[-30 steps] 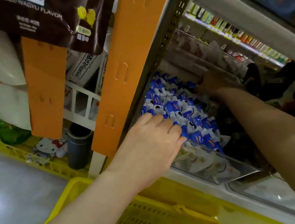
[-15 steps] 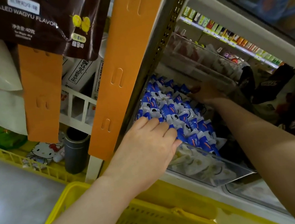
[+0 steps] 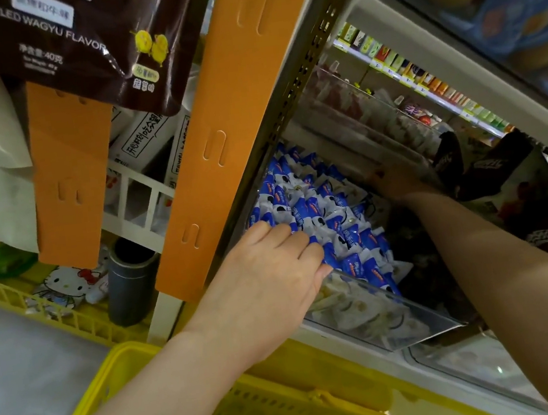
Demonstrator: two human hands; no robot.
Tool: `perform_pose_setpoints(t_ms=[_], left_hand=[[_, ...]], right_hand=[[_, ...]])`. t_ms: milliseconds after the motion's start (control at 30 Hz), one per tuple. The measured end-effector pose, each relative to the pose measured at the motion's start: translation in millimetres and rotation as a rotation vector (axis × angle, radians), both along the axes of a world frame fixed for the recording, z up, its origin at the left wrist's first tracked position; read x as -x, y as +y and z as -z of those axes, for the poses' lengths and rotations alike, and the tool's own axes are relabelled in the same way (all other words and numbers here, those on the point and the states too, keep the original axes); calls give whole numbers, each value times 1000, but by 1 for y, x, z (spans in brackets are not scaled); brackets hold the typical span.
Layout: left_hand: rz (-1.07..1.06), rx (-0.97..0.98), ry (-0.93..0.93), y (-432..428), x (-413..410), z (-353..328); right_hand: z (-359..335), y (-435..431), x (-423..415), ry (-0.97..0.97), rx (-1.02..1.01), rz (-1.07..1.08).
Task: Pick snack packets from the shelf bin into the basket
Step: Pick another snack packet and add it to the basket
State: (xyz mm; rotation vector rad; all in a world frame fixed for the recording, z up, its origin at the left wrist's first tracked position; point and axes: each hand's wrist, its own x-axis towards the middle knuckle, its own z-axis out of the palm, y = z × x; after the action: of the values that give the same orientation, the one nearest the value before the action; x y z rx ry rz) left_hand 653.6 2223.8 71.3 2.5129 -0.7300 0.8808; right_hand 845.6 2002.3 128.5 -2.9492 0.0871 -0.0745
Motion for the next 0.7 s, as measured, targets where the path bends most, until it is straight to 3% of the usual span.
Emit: perform_pose_setpoints(t_ms=[100,400,600,700], left_hand=[[7,1,3,0,0,0],[21,19,16,1,2,-2],[-6,-6,52,0,3,-3],[-15,-31,79,1,6,-3]], right_hand=[[5,3,3,112,11,25],[6,2,3,145,-185,90],[-9,16,14,-251,-232,67],[-21,33,38,-356,-272,-6]])
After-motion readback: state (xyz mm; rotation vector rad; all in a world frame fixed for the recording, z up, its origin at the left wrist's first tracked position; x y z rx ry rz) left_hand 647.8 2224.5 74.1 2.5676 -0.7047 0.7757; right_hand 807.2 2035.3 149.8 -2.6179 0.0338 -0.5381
